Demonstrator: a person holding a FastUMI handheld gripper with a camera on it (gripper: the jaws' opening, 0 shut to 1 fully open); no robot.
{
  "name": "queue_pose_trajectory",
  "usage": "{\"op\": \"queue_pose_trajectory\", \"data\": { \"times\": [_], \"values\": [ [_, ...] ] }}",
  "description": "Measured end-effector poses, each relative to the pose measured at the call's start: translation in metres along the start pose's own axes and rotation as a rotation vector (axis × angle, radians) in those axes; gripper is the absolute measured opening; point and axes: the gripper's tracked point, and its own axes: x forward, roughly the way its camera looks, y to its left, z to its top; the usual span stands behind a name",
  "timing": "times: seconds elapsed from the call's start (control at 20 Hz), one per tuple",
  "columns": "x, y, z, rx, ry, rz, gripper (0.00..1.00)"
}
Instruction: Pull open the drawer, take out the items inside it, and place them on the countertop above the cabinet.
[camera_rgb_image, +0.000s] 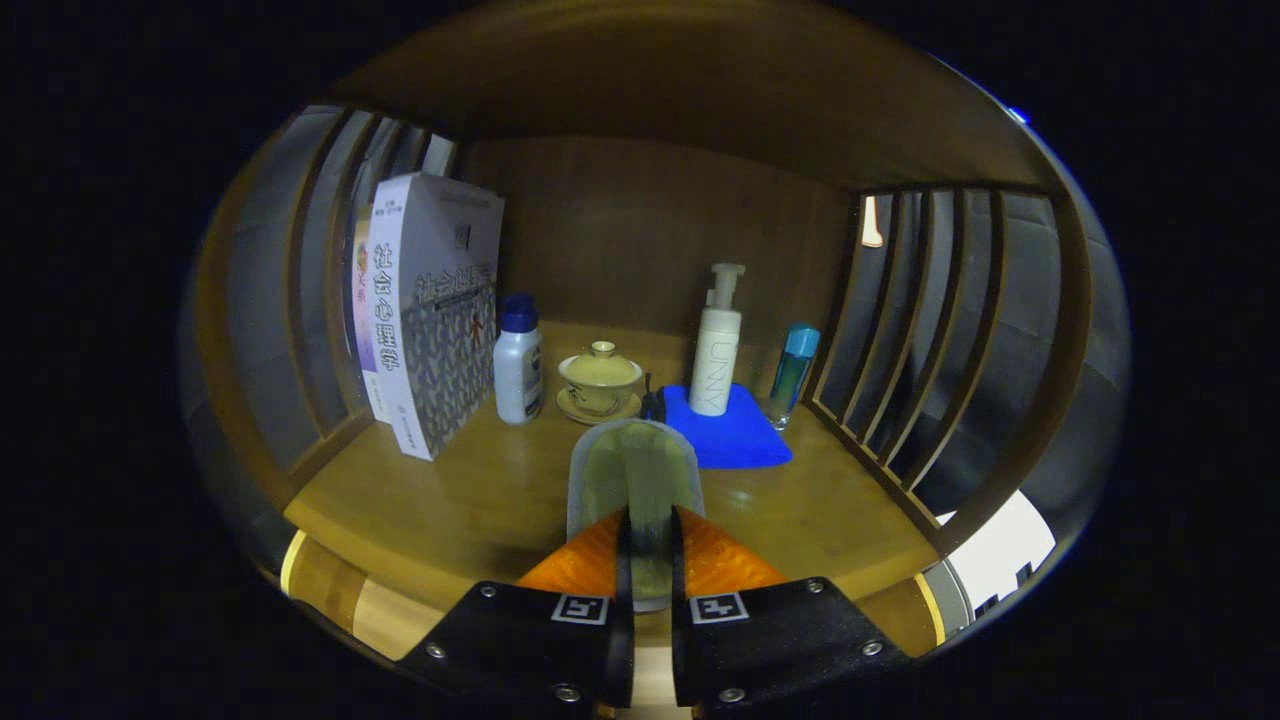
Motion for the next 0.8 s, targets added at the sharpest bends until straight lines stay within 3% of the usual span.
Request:
{"op": "queue_pose_trajectory", "data": {
  "times": [0.45,0.75,0.8],
  "values": [
    [0.026,0.003,-0.001,0.103,0.025,0.045,0.27],
    [-0.006,-0.010,0.024,0.326,-0.148,0.095,0.96],
    [-0.017,-0.017,0.031,0.353,-0.189,0.098,0.96]
  ]
}}
